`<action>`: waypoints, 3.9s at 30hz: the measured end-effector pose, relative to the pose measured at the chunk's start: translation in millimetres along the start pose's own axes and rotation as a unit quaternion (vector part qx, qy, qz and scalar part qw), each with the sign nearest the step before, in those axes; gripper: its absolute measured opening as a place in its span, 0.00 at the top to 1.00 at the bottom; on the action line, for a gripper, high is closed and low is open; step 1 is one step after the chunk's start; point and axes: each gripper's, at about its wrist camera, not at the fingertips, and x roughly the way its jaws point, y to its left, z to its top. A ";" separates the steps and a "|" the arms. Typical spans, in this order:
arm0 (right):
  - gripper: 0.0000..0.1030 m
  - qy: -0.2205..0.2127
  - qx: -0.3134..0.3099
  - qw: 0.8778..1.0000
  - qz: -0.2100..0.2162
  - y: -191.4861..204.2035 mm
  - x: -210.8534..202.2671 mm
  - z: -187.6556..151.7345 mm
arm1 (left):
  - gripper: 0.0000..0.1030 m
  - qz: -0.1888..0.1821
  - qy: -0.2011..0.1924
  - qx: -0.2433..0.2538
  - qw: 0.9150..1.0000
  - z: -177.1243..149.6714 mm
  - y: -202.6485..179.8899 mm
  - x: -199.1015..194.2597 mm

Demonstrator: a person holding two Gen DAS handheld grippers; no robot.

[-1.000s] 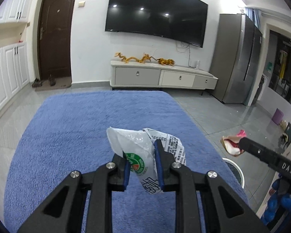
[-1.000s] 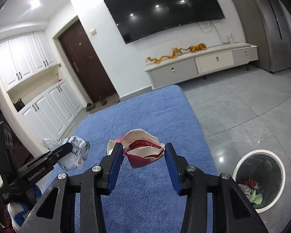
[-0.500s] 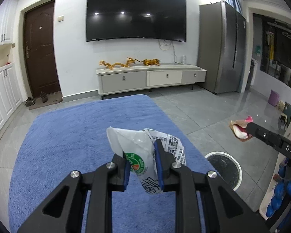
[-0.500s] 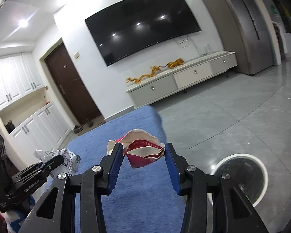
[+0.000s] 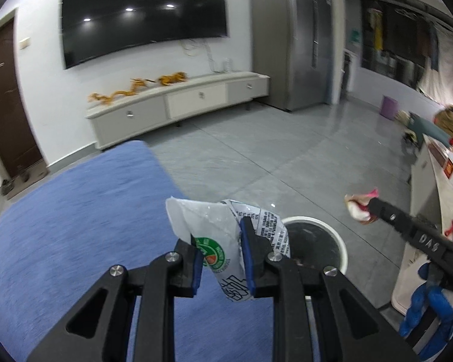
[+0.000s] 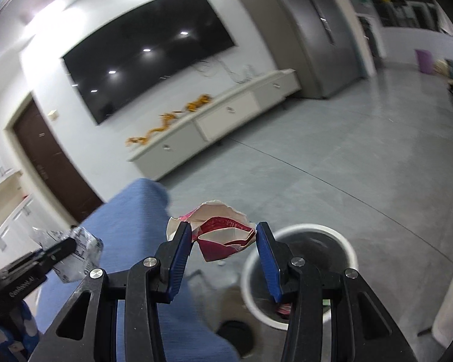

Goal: Collect trash

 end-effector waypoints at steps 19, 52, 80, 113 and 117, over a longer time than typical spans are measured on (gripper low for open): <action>0.40 0.093 0.061 0.986 -0.125 -91.5 89.7 -26.6 | 0.56 -0.170 0.106 -0.016 0.980 36.7 -85.0 164.8; 0.22 0.022 -0.119 0.992 -0.042 131.0 15.5 -35.2 | 0.31 0.112 -0.066 -0.134 0.982 -33.7 112.5 -51.9; 0.00 -0.086 -0.206 0.974 -0.028 208.6 -77.8 -74.7 | 0.00 0.221 -0.165 -0.157 0.948 -92.7 127.9 -198.4; 0.00 -0.124 -0.204 0.968 -0.075 202.2 -100.2 -80.2 | 0.00 0.266 -0.174 -0.166 0.933 -101.4 120.0 -206.1; 0.00 -0.127 -0.205 0.967 -0.082 200.9 -100.9 -79.7 | 0.00 0.266 -0.173 -0.165 0.934 -101.8 120.6 -205.5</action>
